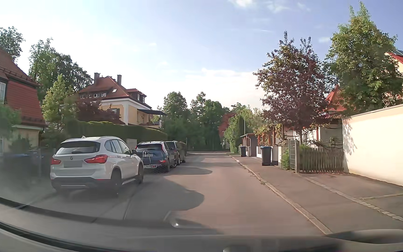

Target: Follow the waypoints while adhering to traffic rules and regulations

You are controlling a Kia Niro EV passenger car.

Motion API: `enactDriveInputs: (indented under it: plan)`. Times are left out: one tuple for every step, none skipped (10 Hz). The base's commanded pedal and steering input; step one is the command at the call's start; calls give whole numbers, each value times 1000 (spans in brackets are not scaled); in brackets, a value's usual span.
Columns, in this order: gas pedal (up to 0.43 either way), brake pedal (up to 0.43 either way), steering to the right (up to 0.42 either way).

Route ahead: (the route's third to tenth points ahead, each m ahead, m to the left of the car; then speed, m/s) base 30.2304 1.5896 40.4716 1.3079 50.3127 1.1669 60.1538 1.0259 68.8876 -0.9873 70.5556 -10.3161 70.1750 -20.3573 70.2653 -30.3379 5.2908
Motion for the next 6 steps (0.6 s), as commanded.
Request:
enactDriveInputs:
  plan:
    - [47, 0, 4]
    - [47, 0, 3]
    - [47, 0, 1]
    - [47, 0, -1]
    - [59, 0, -2]
    - [59, 0, -4]
